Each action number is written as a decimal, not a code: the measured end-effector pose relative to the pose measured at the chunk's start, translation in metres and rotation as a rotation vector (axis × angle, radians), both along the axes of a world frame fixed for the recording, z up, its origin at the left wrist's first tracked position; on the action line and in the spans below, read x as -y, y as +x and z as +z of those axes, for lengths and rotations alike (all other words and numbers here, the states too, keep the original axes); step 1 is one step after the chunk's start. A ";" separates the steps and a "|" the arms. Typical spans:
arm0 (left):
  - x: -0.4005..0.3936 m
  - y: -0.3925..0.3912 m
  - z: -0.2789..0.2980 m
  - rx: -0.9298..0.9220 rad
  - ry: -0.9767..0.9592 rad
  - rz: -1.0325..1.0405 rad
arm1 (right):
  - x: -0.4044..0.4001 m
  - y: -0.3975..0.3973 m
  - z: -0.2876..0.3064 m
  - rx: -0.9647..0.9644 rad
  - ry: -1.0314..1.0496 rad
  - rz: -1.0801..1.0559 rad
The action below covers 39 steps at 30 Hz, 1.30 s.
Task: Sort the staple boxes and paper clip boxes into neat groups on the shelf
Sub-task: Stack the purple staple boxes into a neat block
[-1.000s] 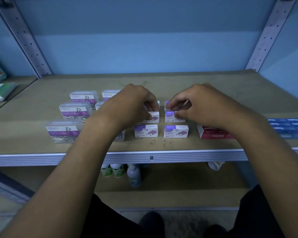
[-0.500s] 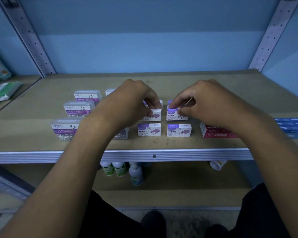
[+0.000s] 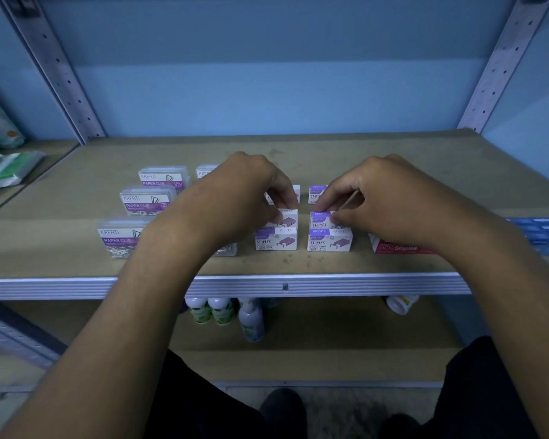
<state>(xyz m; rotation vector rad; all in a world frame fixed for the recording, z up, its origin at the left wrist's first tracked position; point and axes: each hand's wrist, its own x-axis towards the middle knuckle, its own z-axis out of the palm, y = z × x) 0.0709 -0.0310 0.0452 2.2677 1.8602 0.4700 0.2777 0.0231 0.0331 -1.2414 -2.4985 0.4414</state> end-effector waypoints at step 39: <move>-0.006 0.012 -0.012 -0.056 -0.057 -0.010 | 0.005 -0.008 -0.004 0.192 -0.056 -0.038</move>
